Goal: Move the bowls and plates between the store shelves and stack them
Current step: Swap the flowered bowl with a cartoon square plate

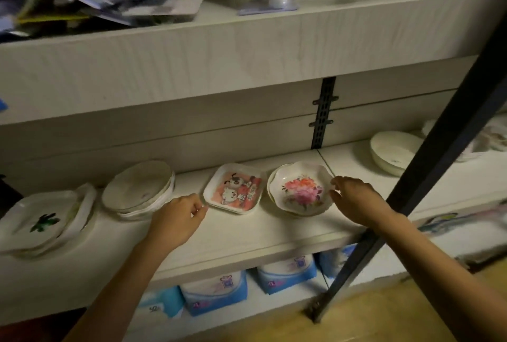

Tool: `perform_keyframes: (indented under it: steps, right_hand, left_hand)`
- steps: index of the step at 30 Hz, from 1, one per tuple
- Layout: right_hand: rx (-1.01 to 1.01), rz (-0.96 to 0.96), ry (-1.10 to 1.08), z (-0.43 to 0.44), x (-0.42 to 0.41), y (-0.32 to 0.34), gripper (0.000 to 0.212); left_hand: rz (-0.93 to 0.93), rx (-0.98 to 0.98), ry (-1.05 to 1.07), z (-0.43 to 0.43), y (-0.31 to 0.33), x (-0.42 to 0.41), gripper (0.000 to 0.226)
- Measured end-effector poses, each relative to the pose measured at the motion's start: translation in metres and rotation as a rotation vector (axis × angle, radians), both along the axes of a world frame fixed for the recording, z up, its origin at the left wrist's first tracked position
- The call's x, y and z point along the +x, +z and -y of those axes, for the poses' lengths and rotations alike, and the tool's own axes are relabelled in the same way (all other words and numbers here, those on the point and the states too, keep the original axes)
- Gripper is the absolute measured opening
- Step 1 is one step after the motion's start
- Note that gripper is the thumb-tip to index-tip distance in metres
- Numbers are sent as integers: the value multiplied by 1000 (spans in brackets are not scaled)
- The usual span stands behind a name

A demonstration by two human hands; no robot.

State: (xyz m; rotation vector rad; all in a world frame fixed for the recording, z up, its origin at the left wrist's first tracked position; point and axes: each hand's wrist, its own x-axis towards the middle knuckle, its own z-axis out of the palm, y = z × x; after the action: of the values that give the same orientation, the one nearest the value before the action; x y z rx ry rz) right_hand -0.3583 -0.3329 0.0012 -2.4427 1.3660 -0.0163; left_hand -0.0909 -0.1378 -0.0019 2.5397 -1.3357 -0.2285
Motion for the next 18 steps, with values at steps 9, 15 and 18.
perform_keyframes:
  steps: [9,15,18]
  right_hand:
    - [145,-86,-358,10,21,-14,34]
    - [247,-100,-455,21,30,-25,31]
    - [211,-165,-403,24,30,-31,35]
  left_hand:
    - [-6,28,-55,-4,-11,17,21]
    - [-26,30,-22,-24,-13,21,23]
    - [-33,48,0,-31,-15,22,23]
